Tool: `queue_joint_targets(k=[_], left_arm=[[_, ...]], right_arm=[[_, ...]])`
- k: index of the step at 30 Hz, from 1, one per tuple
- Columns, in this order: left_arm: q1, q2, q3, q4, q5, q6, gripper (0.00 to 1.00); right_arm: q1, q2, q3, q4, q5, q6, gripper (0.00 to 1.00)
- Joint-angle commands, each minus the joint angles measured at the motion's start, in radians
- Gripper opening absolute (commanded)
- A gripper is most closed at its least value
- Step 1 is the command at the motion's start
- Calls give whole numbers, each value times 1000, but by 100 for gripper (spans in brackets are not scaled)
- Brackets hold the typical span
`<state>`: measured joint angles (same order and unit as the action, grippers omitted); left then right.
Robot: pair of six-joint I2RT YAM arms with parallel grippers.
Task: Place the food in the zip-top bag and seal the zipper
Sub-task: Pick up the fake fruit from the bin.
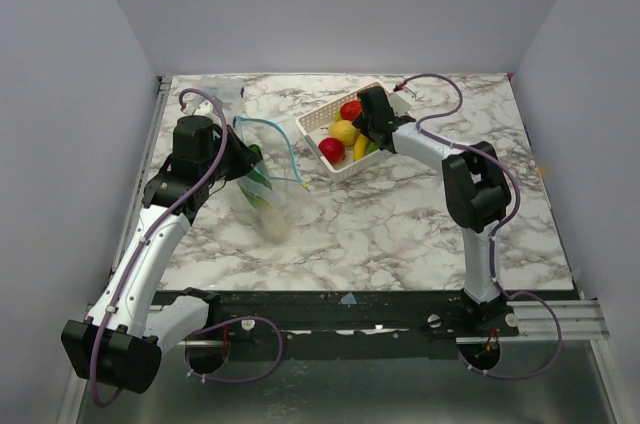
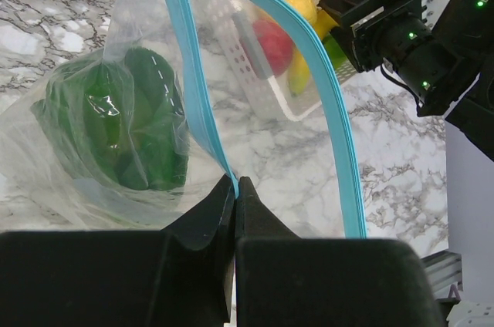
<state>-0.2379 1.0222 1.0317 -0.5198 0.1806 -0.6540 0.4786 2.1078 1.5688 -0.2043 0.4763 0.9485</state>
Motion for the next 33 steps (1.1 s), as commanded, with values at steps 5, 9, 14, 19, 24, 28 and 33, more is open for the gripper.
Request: queue_joint_targets(k=[5, 9, 14, 19, 24, 28, 33], left_arm=[[-6, -11, -13, 20, 31, 14, 0], [-6, -10, -13, 20, 36, 14, 0], [-6, -9, -15, 22, 35, 16, 0], [-6, -7, -12, 20, 39, 17, 0], [-6, -4, -12, 21, 46, 16, 0], [-6, -9, -12, 20, 42, 17, 0], [-6, -15, -15, 22, 39, 17, 0]], right_arm=[[0, 34, -6, 38, 30, 4, 49], [-1, 42, -7, 34, 27, 3, 52], [-3, 35, -1, 17, -34, -2, 49], [-3, 6, 19, -82, -123, 23, 37], [-4, 35, 86, -196, -115, -12, 36], [-4, 86, 109, -207, -161, -22, 38], [-3, 174, 168, -238, -175, 3, 39]])
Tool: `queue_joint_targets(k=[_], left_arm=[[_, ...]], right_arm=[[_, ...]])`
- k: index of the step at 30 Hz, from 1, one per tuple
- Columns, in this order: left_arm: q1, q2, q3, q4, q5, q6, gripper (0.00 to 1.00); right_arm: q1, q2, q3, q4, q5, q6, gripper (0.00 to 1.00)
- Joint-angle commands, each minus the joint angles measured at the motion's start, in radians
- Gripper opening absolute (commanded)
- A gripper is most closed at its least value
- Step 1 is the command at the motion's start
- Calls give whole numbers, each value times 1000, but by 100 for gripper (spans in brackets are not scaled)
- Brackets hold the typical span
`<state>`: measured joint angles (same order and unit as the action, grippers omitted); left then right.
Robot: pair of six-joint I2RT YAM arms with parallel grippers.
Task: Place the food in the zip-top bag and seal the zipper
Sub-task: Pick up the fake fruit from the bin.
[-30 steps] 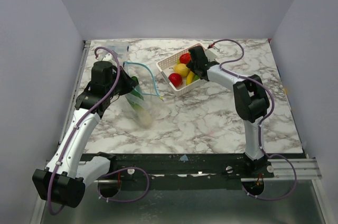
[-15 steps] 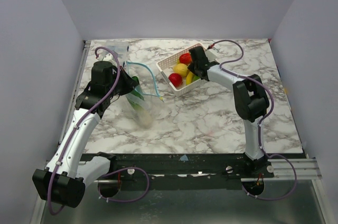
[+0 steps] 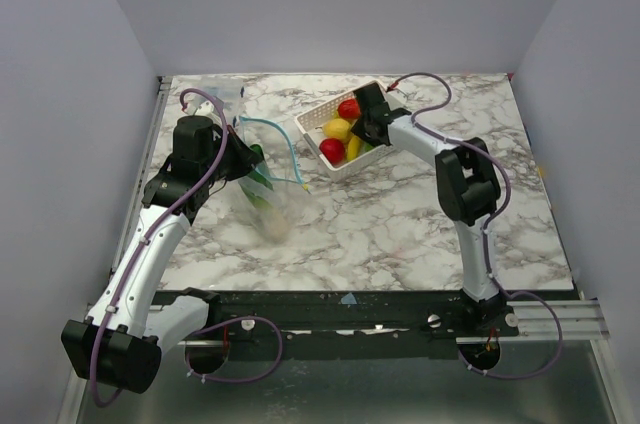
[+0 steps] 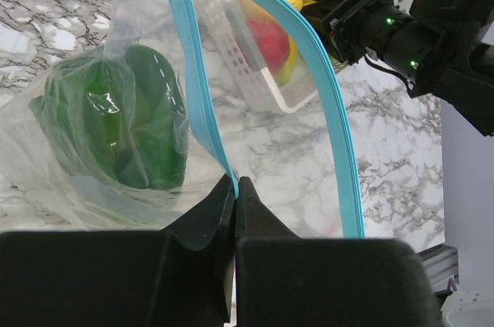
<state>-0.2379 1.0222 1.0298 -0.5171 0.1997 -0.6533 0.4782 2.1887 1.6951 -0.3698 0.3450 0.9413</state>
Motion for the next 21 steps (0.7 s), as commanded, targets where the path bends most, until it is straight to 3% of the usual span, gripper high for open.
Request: queue_joint_targets(k=[1, 8, 12, 16, 21], left_arm=[[-6, -17, -14, 20, 18, 18, 0], [-6, -19, -14, 21, 13, 20, 0], [-6, -18, -14, 20, 17, 19, 0], [-6, -16, -14, 20, 15, 18, 0], [-6, -17, -14, 20, 10, 21, 0]], right_arm=[[-3, 107, 46, -74, -40, 14, 39], [-7, 162, 61, -69, -1, -9, 38], [-6, 138, 20, -20, -24, -26, 30], [-15, 133, 20, -3, -68, -2, 51], [-23, 162, 40, -41, -76, 78, 57]])
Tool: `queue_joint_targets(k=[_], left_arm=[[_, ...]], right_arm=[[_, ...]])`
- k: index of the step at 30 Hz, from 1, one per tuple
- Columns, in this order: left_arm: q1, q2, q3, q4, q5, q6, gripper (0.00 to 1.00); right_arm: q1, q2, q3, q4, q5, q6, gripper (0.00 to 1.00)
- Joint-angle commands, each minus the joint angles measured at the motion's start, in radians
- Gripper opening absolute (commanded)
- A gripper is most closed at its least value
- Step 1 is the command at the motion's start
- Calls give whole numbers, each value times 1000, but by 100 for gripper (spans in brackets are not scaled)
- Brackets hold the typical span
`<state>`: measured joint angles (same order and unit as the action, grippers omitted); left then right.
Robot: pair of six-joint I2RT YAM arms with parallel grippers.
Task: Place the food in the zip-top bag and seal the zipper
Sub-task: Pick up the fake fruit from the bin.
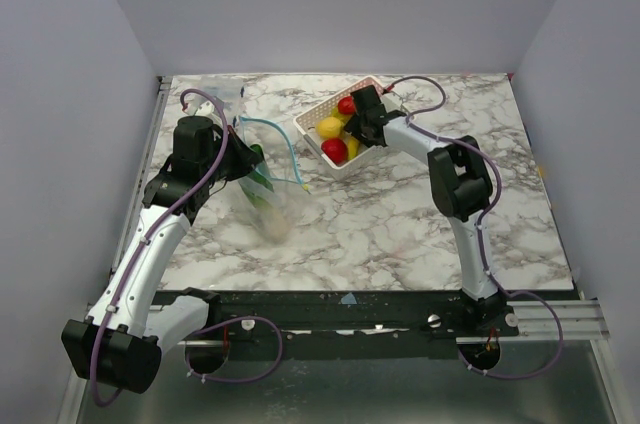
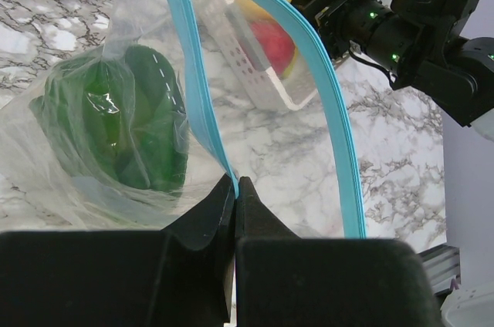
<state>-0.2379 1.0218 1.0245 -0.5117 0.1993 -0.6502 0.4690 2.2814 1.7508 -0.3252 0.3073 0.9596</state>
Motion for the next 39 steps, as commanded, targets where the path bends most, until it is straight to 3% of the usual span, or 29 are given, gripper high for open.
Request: queue_joint_targets(k=[1, 4, 9, 12, 27, 33, 39], left_arm=[[-6, -17, -10, 16, 10, 18, 0], [-6, -19, -12, 18, 6, 18, 0], [-6, -13, -10, 17, 16, 17, 0], [-6, -10, -10, 17, 19, 15, 0], [-5, -3, -17, 24, 22, 15, 0], [-5, -3, -17, 27, 26, 15, 0], [-3, 4, -15, 26, 42, 11, 0]], right_arm=[[-16, 77, -16, -89, -39, 76, 56], [-17, 62, -33, -75, -27, 88, 50], [-17, -32, -94, -2, -27, 41, 31], [-18, -103, -115, 29, -22, 21, 24], [-18, -379, -302, 369, -106, -116, 22], [-2, -474, -375, 483, -147, -243, 7], [143, -599, -422, 573, -55, -381, 1]])
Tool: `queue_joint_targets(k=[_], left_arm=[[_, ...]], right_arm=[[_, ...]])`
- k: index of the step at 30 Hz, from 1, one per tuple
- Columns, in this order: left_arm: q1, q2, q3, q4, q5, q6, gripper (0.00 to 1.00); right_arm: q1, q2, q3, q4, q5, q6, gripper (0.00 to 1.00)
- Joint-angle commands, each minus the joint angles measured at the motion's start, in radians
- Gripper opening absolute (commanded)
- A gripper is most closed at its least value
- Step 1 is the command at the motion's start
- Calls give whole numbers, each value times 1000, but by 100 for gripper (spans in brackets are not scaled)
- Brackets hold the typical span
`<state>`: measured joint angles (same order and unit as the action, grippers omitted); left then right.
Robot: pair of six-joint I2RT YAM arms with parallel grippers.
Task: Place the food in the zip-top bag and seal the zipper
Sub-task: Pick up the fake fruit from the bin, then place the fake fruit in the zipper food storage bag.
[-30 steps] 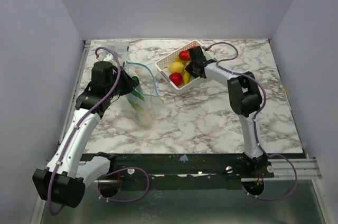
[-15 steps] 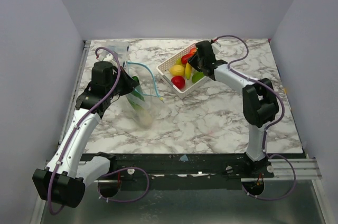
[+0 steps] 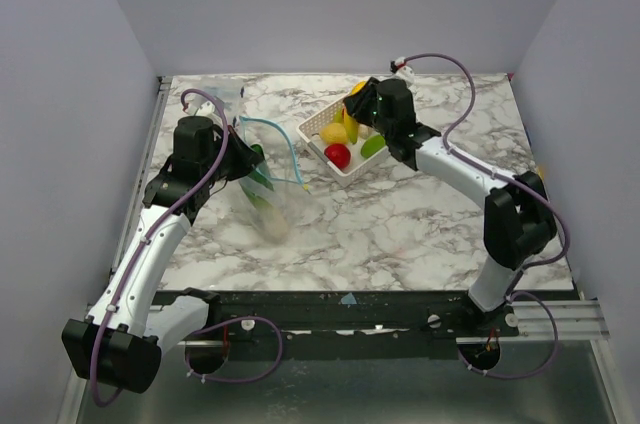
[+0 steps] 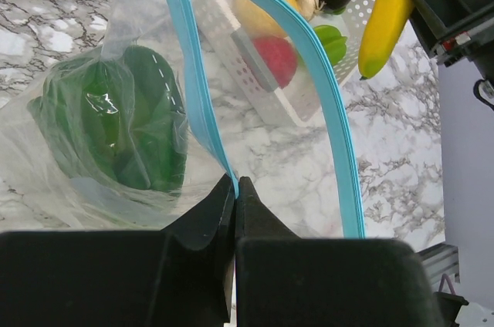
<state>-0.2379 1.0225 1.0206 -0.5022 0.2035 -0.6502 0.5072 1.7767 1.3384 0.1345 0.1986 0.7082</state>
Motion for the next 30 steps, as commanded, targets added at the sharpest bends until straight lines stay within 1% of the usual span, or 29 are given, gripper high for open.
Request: queue_joint_targets(k=[1, 5, 9, 11, 15, 19, 23, 27, 30], left_arm=[[-3, 3, -11, 17, 36, 11, 0], [-1, 3, -11, 16, 31, 11, 0], [0, 0, -11, 15, 33, 11, 0], [0, -1, -11, 16, 34, 11, 0], [0, -10, -11, 15, 28, 12, 0], [1, -16, -8, 10, 26, 12, 0], [1, -21, -7, 7, 20, 14, 0], [1, -26, -7, 4, 11, 16, 0], [2, -25, -4, 1, 10, 17, 0]], right_arm=[[139, -113, -10, 121, 82, -144, 1], [265, -169, 8, 168, 220, -211, 1], [366, -166, 87, 162, 313, -265, 1], [416, -150, 121, 167, 335, -295, 1], [545, -94, 183, 201, 508, -435, 2], [642, -9, 224, 284, 682, -585, 5], [690, 71, 231, 438, 819, -734, 9], [692, 116, 245, 442, 843, -746, 11], [691, 125, 248, 389, 823, -711, 12]])
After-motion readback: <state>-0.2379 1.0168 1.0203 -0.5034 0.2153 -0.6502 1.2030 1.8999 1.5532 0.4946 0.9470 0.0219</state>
